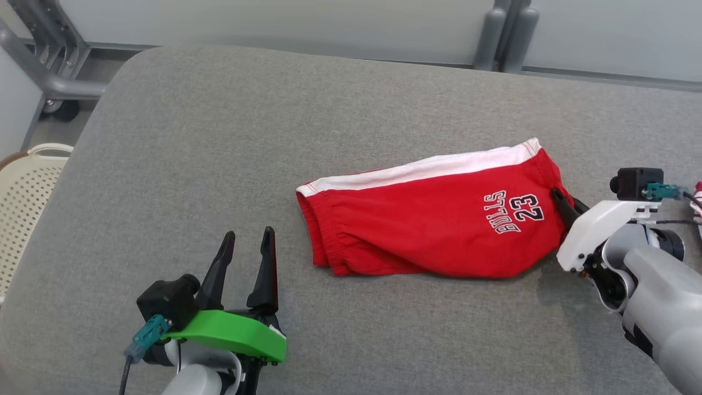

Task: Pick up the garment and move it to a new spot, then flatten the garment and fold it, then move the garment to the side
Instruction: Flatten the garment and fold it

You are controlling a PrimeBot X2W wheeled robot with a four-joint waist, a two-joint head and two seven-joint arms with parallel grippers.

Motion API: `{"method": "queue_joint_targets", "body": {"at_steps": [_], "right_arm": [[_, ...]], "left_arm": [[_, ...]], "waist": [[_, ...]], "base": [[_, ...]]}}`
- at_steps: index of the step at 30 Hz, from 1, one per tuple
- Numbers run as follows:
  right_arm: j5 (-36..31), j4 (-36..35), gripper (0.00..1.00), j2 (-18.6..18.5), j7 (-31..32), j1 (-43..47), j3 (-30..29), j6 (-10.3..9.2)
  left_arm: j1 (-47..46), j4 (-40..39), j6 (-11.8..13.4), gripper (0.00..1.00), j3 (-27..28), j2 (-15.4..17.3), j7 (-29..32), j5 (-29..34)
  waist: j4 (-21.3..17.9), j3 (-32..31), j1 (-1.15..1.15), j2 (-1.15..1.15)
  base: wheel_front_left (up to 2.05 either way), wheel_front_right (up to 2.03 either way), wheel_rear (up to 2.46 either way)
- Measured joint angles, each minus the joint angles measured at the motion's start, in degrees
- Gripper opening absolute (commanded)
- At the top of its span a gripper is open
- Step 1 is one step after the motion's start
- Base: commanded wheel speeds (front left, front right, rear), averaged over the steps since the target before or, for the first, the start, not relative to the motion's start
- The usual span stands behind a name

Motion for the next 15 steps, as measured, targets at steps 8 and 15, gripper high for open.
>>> {"method": "queue_joint_targets", "body": {"at_steps": [8,15], "right_arm": [[0.8,-2.5,0.0,0.4,-3.9,6.4,-4.3,0.0],[-3.1,-5.6,0.0,1.2,-4.3,12.4,-16.4,-0.01]], "left_arm": [[1.6,-2.1,0.5,1.0,-0.5,0.9,0.9,0.0],[2.5,-4.2,1.0,1.0,-1.1,1.7,1.7,0.1]], "waist": [[-4.2,-1.9,0.0,0.0],[-7.5,-3.3,0.0,0.0]], "base": [[0.0,0.0,0.0],[0.0,0.0,0.0]]}}
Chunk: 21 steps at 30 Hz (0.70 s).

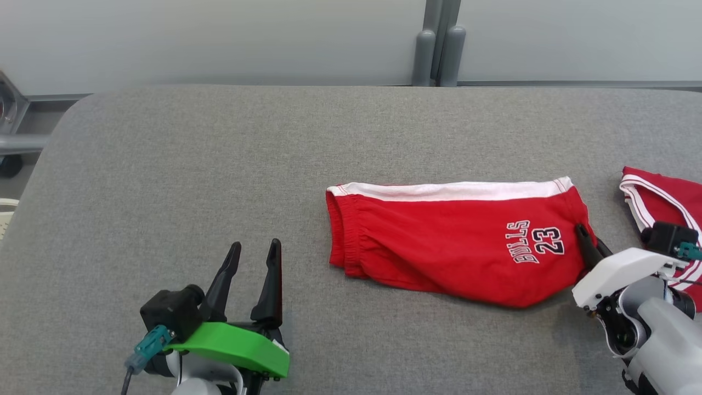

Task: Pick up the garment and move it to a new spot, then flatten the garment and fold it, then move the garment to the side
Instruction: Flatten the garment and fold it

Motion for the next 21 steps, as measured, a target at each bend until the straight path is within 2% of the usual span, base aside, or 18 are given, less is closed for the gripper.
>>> {"method": "queue_joint_targets", "body": {"at_steps": [5,9,14,21], "right_arm": [[-5.1,-1.0,0.0,2.8,0.0,5.3,-8.5,0.0],[-8.5,-1.0,0.0,5.2,0.0,8.3,-12.9,0.0],[-11.8,-1.0,0.0,6.7,0.0,9.3,-16.4,0.0],[-15.2,-1.2,0.0,7.1,0.0,8.8,-18.0,0.0]], "left_arm": [[0.3,-0.5,0.1,1.0,-0.7,0.3,0.5,0.2],[0.5,-0.5,0.1,1.0,-1.0,0.4,0.9,0.2],[0.6,-0.4,0.1,1.0,-1.2,0.4,0.9,0.0],[0.9,-0.5,0.3,1.0,-1.1,0.5,0.9,-0.1]], "waist": [[-0.9,-1.1,0.0,0.0],[-1.0,-2.0,0.0,0.0],[-0.5,-2.6,0.0,0.0],[-0.2,-2.5,0.0,0.0]], "base": [[0.0,0.0,0.0],[0.0,0.0,0.0],[0.0,0.0,0.0],[0.0,0.0,0.0]]}}
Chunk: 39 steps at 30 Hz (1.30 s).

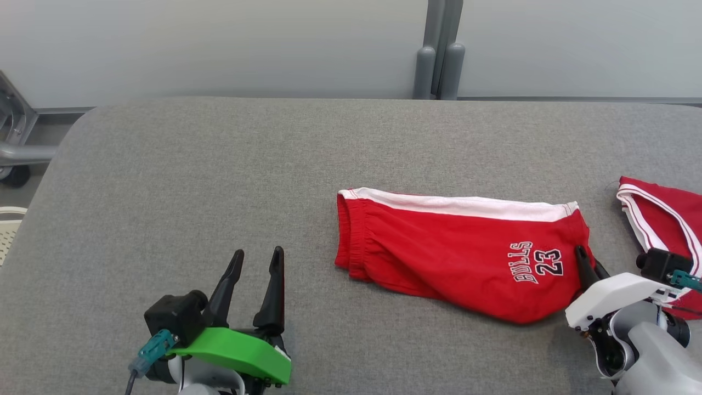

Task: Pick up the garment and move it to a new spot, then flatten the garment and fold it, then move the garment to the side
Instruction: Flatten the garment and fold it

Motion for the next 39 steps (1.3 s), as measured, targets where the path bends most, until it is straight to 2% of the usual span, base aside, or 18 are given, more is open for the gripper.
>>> {"method": "queue_joint_targets", "body": {"at_steps": [9,15,20,24,39], "right_arm": [[-5.0,0.1,0.0,0.3,0.9,-6.5,0.3,0.0],[-9.9,0.1,0.0,4.8,2.0,-10.9,0.8,0.0],[-14.5,-1.9,0.0,10.8,4.0,-12.5,3.3,0.0],[-15.5,-3.7,0.0,12.7,5.8,-12.2,5.6,0.0],[-15.7,-4.3,0.0,13.6,7.6,-10.2,16.2,0.0]], "left_arm": [[0.0,0.2,0.2,1.0,0.0,-0.2,-0.5,-0.3],[0.0,0.4,0.1,1.0,0.0,-0.7,-1.0,-0.4],[-0.1,0.7,-0.3,1.0,-0.1,-1.2,-1.2,-0.5],[-0.2,0.8,-0.4,1.0,-0.1,-1.3,-1.4,-0.5],[-1.0,1.6,-0.8,1.0,-0.1,-1.6,-1.8,-0.6]], "waist": [[0.9,-0.1,0.0,0.0],[1.6,-0.5,0.0,0.0],[2.7,-0.5,0.0,0.0],[3.6,-0.2,0.0,0.0],[6.4,1.5,0.0,0.0]], "base": [[0.0,0.0,0.0],[0.0,0.0,0.0],[0.0,0.0,0.0],[0.0,0.0,0.0],[0.0,0.0,0.0]]}}
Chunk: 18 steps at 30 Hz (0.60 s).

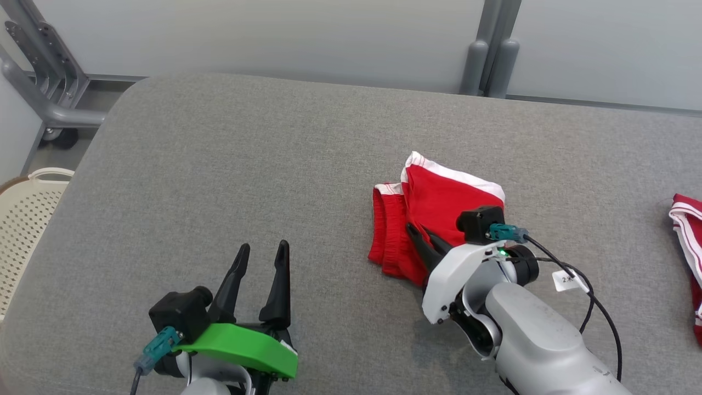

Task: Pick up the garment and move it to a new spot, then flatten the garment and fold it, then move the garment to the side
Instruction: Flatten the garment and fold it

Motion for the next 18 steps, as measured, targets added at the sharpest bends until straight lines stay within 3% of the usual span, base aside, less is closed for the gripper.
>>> {"method": "queue_joint_targets", "body": {"at_steps": [12,13,14,16,18], "right_arm": [[0.5,3.5,0.0,0.0,-1.1,-2.0,4.4,0.0],[0.5,3.8,0.1,0.0,-1.3,-2.2,4.6,0.0],[0.5,4.1,0.33,0.0,-1.6,-2.4,4.8,0.0],[0.5,4.2,1.0,0.0,-1.8,-2.5,5.1,0.0],[0.9,4.1,1.0,0.0,-2.3,-2.5,5.6,0.0]], "left_arm": [[-0.5,0.8,-0.1,1.0,-0.1,-0.3,-0.3,-0.2],[-0.6,0.9,-0.1,1.0,-0.1,-0.3,-0.4,-0.2],[-0.6,0.9,-0.1,1.0,-0.1,-0.3,-0.4,-0.2],[-0.6,1.0,-0.1,1.0,-0.1,-0.3,-0.4,-0.2],[-0.6,1.1,-0.1,1.0,0.0,-0.3,-0.4,-0.2]], "waist": [[1.2,0.3,0.0,0.0],[1.3,0.3,0.0,0.0],[1.3,0.3,0.0,0.0],[1.4,0.2,0.0,0.0],[1.3,0.0,0.0,0.0]], "base": [[0.0,0.0,0.0],[0.0,0.0,0.0],[0.0,0.0,0.0],[0.0,0.0,0.0],[0.0,0.0,0.0]]}}
